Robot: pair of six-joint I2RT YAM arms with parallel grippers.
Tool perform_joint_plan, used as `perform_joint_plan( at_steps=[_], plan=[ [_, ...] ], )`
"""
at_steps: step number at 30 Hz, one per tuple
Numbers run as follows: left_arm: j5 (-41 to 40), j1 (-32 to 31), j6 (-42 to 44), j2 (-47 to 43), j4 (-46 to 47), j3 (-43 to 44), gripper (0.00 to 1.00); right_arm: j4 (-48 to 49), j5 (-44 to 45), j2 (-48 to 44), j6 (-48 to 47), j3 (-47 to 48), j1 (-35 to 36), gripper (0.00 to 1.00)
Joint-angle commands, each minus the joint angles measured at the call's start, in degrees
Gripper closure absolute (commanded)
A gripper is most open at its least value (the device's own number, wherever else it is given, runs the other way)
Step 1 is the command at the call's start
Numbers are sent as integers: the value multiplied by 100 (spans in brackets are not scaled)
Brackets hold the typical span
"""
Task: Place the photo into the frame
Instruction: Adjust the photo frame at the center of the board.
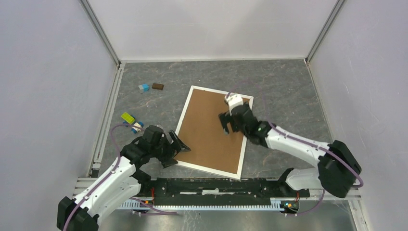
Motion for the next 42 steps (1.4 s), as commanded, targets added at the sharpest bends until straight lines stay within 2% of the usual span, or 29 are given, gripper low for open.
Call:
perform_joint_plan(
  at_steps=[1,4,7,11,17,23,27,30,35,38,42],
  plan=[
    [-423,-239,-441,76,-27,-149,0,419,-646,692,-556,1091,-1388,2],
    [-414,-479,-736,55,166,-330,0,732,-1576,1537,-434,1844,-2271,2],
    [-491,-749,-1013,-22,485,-535,0,604,-2048,2587,-397,2832,-2757,3],
    [-531,-930,-1123,174,1030,-755,0,710,-3037,3579,13,3698,-3305,6],
    [-952,-976,-729,838,1408,-616,0,655,-3759,4190,345,3949,-3638,10],
    [-1080,-971,-802,1516,2433,-625,0,1161,-4311,3905,713,2902,-3862,10],
    [-1404,-887,-377,2075,2399,-188,0,1399,-4570,3414,881,1993,-4127,12],
    [-1465,-500,16,2358,2504,126,0,1636,-4689,2767,1027,1163,-4299,13],
    [-932,610,757,3080,2466,776,0,1709,-4538,1672,933,-31,-4449,12],
    [-940,872,1047,3202,2303,917,0,1284,-4002,1352,494,189,-4562,10],
    [-804,956,1209,3113,2266,930,0,996,-3212,1688,16,1053,-4582,6]
  ],
)
